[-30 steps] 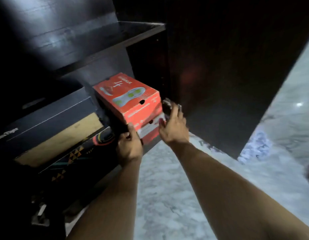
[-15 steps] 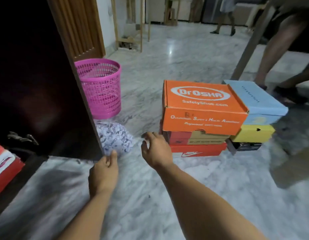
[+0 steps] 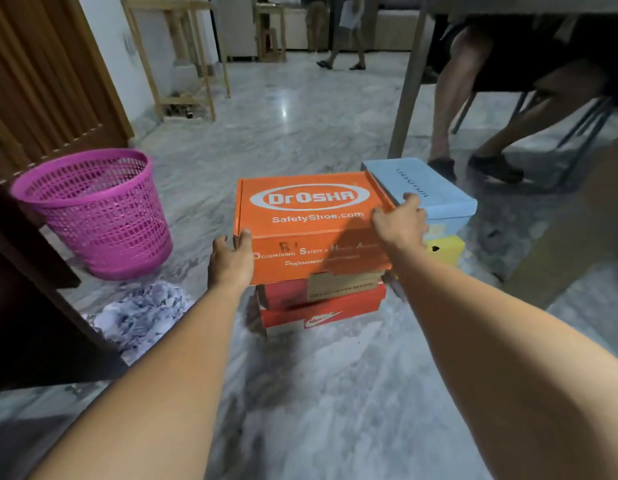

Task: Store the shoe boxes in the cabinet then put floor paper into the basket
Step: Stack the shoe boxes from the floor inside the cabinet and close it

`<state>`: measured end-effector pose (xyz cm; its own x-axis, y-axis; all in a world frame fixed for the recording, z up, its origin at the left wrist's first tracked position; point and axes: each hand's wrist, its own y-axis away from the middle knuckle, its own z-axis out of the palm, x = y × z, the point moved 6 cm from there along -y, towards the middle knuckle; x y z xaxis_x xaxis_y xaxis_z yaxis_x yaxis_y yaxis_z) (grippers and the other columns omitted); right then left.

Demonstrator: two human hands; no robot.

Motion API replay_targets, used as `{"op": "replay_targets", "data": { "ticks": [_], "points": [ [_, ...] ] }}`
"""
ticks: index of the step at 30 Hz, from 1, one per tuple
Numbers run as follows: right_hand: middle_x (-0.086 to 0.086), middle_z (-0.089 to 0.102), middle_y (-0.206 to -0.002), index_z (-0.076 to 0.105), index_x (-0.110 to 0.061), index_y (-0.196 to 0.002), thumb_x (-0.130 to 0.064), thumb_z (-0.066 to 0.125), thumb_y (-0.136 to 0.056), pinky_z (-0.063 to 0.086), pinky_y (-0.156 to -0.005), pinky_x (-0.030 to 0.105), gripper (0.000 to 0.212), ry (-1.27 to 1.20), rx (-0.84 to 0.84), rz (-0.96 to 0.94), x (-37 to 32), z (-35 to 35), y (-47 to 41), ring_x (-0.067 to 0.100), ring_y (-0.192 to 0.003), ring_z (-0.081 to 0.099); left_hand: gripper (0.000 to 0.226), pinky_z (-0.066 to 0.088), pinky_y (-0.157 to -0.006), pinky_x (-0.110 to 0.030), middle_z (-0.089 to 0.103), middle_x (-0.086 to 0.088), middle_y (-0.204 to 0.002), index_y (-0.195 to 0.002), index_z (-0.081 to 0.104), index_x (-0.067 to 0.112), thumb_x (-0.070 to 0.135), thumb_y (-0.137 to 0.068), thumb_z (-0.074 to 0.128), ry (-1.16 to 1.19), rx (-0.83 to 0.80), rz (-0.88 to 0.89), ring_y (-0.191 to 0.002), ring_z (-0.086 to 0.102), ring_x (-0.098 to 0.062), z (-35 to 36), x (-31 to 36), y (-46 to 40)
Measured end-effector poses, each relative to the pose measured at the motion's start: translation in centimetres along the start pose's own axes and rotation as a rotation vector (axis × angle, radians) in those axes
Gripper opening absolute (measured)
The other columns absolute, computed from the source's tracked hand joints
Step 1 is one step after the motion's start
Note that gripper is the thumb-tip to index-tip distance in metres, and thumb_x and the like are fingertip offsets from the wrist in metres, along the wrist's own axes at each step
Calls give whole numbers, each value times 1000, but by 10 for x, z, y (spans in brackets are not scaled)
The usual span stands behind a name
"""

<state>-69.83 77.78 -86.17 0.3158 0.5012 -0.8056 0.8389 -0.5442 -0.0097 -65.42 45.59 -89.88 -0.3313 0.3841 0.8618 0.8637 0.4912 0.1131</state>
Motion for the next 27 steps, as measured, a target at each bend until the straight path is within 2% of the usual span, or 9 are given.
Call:
{"op": "replay_targets", "data": {
  "ticks": [2,5,9,13,18,20,22,24,27],
  "points": [
    [22,44,-150,27,-10,-154,-39,62,-94,38,-113,51,76,-62,-87,86,18,7,-18,43,-138,45,56,47,-92,-42,64,-11,-128,-133,50,16,59,-98,42,25,-30,5,-112,61,-34,11,-2,-7],
    [22,54,-145,33,0,-150,-38,63,-96,44,-111,45,73,-179,-191,121,36,26,-29,40,-132,55,57,46,-86,-39,63,-7,-117,-132,48,16,61,-99,41,79,-62,-37,-103,60,-30,24,-11,-11],
    [16,57,-144,42,-5,-148,-45,63,-96,44,-113,48,69,-306,-209,119,48,42,-36,36,-132,56,58,49,-98,-48,61,-1,-110,-130,46,22,68,-96,40,156,-50,-79,-98,58,-27,37,-21,-18],
    [10,65,-125,49,-14,-138,-38,65,-94,50,-106,50,53,-432,-171,104,51,44,-35,35,-116,64,45,39,-77,-37,56,3,-90,-120,41,23,61,-97,42,216,-2,-121,-76,53,-16,40,-23,-14],
    [6,69,-97,56,-28,-104,-41,60,-77,55,-92,50,31,-444,-71,110,59,29,-21,36,-99,70,47,47,-66,-33,61,-2,-88,-111,42,18,62,-95,47,307,104,-215,-74,60,-21,26,-13,9],
    [5,67,-94,56,-24,-101,-29,59,-84,52,-90,42,18,-374,3,80,58,6,-1,32,-95,68,45,41,-58,-30,57,0,-84,-108,41,17,60,-96,49,267,113,-242,-69,56,-18,6,-4,31],
    [5,67,-94,57,-29,-98,-30,58,-83,55,-90,49,15,-334,9,100,60,-16,23,35,-93,67,41,33,-54,-29,54,2,-83,-108,42,14,54,-98,50,251,111,-279,-67,52,-16,-22,8,60],
    [3,68,-92,58,-37,-95,-39,57,-78,57,-86,61,16,-299,-50,136,58,-35,50,38,-92,68,40,37,-64,-31,60,-2,-92,-108,45,13,50,-98,54,307,140,-368,-78,58,-23,-54,8,92],
    [3,68,-91,58,-35,-101,-37,55,-83,58,-82,60,18,-192,-155,116,24,-74,124,32,-84,66,39,41,-74,-36,62,-5,-97,-104,49,13,49,-94,60,413,260,-595,-91,59,-29,-120,-2,164]
  ]
}}
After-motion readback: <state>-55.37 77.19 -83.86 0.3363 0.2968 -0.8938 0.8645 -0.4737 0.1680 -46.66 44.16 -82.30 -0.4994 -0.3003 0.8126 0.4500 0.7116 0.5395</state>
